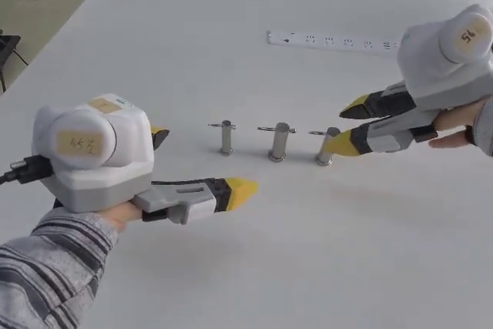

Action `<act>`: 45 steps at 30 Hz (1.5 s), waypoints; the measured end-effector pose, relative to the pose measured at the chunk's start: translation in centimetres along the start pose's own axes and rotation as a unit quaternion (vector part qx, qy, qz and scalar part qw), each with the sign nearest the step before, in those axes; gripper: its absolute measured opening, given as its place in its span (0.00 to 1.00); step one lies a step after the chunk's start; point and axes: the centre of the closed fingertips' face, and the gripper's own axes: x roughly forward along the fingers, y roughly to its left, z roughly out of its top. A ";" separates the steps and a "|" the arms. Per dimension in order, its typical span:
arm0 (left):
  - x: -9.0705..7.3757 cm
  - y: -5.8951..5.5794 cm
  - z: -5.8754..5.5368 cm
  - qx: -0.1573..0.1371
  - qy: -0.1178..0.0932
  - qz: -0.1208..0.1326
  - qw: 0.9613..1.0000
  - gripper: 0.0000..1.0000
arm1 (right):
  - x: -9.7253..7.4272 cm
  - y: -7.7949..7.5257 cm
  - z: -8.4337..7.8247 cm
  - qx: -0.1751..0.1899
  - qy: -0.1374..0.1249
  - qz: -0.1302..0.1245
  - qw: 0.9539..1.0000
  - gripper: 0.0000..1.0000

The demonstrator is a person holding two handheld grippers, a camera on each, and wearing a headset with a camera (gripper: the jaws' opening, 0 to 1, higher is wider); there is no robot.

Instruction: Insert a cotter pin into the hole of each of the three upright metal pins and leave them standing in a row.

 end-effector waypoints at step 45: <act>-2.7 -1.0 -0.9 -0.021 0.004 0.008 1.000 0.98 | -3.3 6.2 -2.4 0.186 -0.131 -0.140 0.964 0.72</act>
